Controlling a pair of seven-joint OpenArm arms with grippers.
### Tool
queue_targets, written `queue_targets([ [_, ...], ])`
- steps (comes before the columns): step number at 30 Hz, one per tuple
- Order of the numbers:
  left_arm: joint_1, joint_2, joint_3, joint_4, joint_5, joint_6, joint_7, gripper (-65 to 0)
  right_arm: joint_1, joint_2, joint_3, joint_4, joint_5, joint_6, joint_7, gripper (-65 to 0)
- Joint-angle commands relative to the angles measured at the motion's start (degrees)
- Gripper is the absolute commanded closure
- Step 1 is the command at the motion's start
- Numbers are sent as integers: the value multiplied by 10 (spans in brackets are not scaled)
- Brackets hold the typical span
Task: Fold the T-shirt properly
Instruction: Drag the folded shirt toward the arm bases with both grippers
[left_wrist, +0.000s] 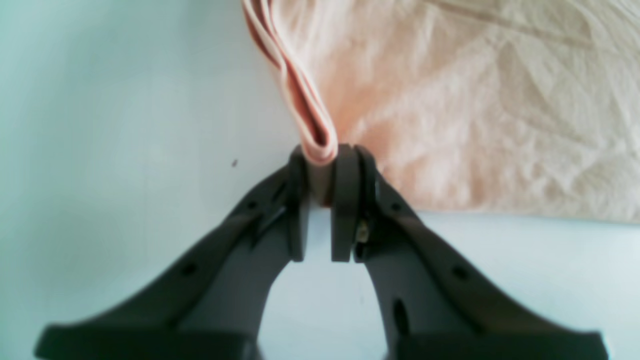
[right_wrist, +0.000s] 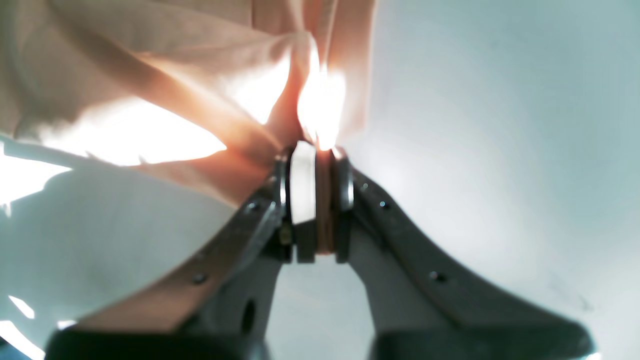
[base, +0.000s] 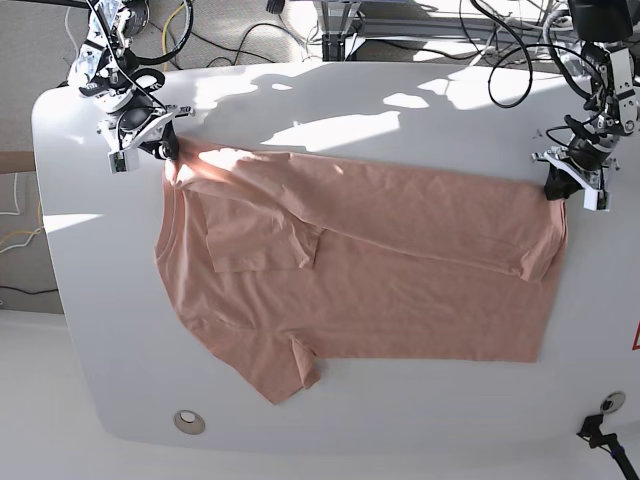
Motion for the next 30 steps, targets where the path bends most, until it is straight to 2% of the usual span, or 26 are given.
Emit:
queue_targets([
  [1, 31, -6, 2, 13, 21, 1, 45, -58, -20, 8, 3, 24, -14, 1, -18, 0],
  [5, 118, -7, 1, 80, 21, 1, 45, -58, -69, 16, 4, 46, -13, 1, -18, 0],
  [9, 199, -2, -15, 148, 20, 1, 46, -58, -110, 37, 5, 47, -10, 1, -18, 0],
  [12, 250, -1, -34, 196, 20, 1, 71, -58, -140, 40, 5, 64, -10, 1, -18, 0],
  [16, 301, 24, -75, 242, 21, 1, 75, -53, -172, 47, 5, 98, -11, 1, -18, 0],
  [19, 319, 29, -92, 252, 21, 1, 75, -1, -179, 47, 5, 108, -11, 1, -18, 0],
  [30, 339, 39, -92, 253, 21, 1, 74, 0, -200, 47, 4, 108, -13, 1, -18, 0],
])
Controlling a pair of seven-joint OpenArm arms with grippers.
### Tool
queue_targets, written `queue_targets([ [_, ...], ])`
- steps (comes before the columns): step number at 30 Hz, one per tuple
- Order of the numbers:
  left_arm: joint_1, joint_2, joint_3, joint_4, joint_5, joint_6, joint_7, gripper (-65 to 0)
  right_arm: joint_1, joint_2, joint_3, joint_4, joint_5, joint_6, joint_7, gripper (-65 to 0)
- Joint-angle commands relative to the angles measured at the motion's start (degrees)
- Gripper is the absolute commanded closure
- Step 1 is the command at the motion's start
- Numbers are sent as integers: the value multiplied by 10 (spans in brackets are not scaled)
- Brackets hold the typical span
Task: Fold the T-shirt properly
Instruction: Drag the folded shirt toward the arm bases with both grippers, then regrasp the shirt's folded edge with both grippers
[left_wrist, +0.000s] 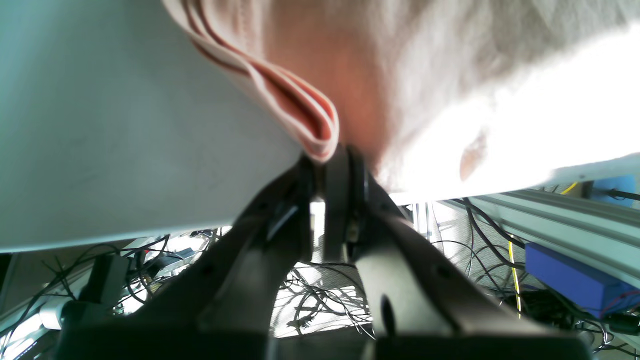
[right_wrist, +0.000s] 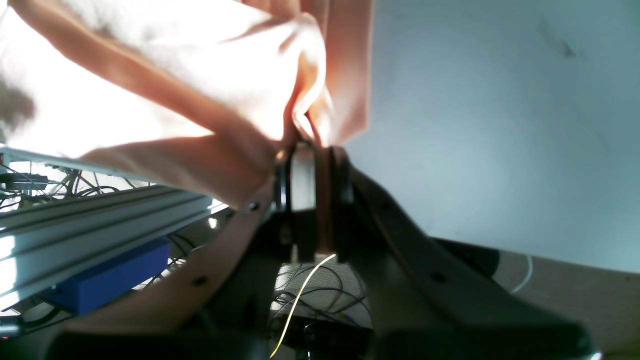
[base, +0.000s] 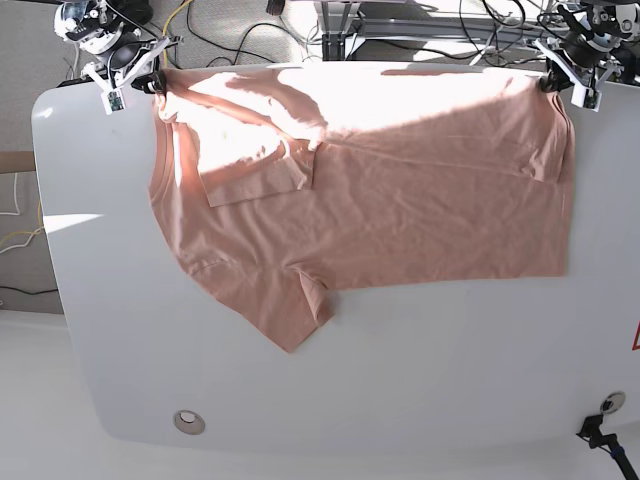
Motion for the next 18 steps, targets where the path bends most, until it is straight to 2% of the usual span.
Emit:
queue_targets([
  [1, 22, -4, -1, 2, 7, -1, 17, 0, -20, 5, 1, 3, -12, -3, -18, 0],
  [6, 53, -2, -1, 15, 6, -1, 16, 0, -44, 6, 1, 3, -15, -3, -18, 0],
  [18, 52, -4, -1, 14, 6, -1, 16, 0, -27, 10, 1, 3, -15, -3, -18, 0],
])
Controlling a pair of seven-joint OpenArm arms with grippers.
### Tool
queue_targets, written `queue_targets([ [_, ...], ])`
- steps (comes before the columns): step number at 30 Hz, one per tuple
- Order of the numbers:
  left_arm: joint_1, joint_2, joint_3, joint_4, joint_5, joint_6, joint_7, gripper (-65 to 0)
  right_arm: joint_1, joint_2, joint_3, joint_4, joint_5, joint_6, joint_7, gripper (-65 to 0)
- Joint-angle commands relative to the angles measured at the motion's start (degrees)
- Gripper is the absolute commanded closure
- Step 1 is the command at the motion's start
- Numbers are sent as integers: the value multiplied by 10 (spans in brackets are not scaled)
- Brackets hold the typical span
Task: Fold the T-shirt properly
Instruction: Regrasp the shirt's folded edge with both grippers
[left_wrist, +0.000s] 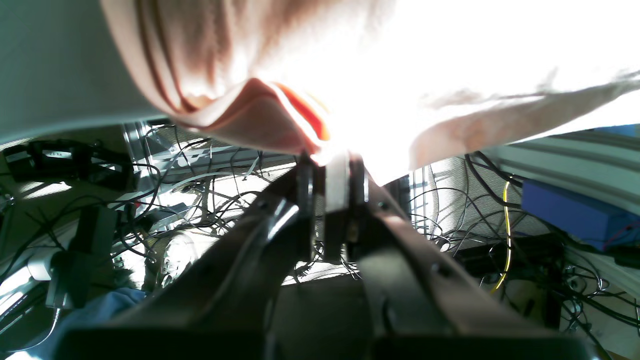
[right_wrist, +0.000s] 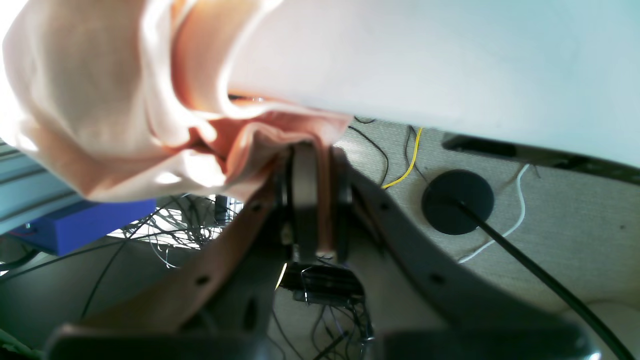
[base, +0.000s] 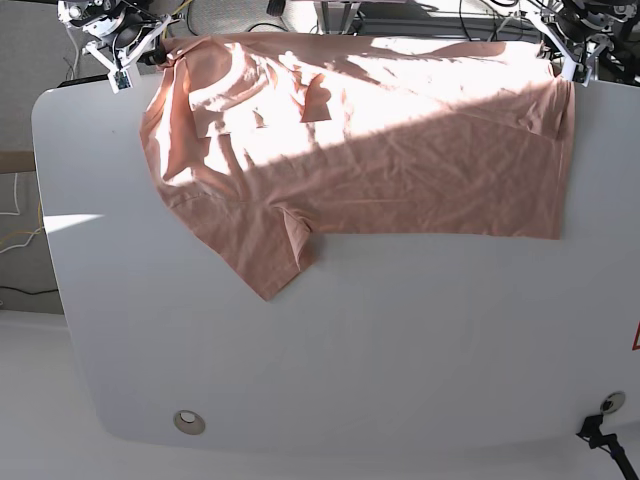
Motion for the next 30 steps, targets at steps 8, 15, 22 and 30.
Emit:
queue_targets([
  [8, 7, -8, -14, 31, -5, 0, -7, 0, -7, 12, 4, 11, 12, -1, 12, 0],
  [15, 8, -11, -33, 51, -5, 0, 0, -257, -7, 10, 5, 22, 10, -3, 11, -133],
  [22, -14, -10, -83, 59, -5, 0, 21, -393, -7, 14, 5, 28, 11, -3, 11, -338],
  [30, -58, -11, -101, 93, -4, 0, 50, -397, 6, 14, 3, 79, 11, -2, 11, -342],
])
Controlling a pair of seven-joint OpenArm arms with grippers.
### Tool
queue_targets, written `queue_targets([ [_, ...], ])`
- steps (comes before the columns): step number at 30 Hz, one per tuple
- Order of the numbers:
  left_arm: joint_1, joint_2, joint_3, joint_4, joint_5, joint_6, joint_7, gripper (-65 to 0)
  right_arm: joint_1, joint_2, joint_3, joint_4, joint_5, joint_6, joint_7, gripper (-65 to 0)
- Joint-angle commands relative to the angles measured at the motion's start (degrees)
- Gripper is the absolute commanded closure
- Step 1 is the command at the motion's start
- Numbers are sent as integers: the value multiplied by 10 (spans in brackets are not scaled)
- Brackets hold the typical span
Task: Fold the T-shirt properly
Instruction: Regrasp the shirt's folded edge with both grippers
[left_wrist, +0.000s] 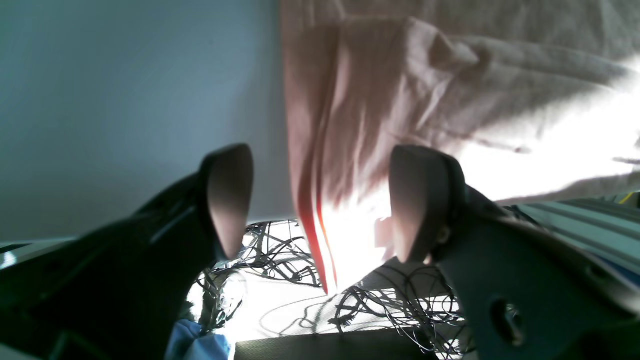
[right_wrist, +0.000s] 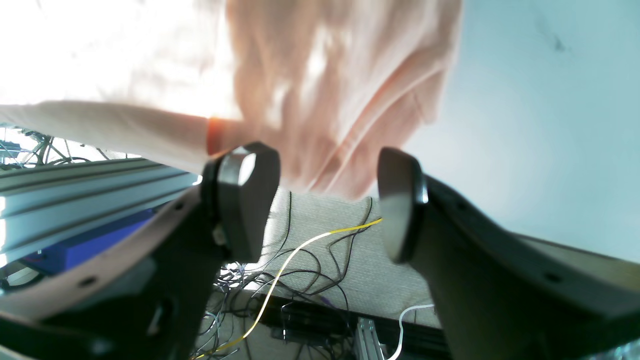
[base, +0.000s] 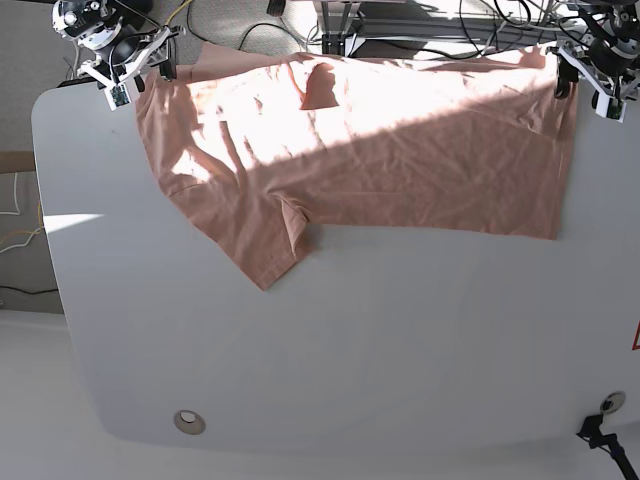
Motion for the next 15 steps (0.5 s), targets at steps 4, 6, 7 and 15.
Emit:
queue_targets([
  [4, -52, -11, -5, 10, -4, 3, 52, -397, 62, 3, 0, -8, 6, 1, -23, -342],
  [6, -78, -11, 5, 9, -4, 3, 59, -398, 98, 1, 0, -27, 4, 1, -30, -342],
  [7, -88, -11, 16, 9, -4, 3, 66, -398, 113, -1, -1, -39, 4, 1, -31, -342],
  [15, -175, -12, 83, -44, -3, 3, 76, -396, 175, 3, -1, -102, 3, 1, -43, -338],
])
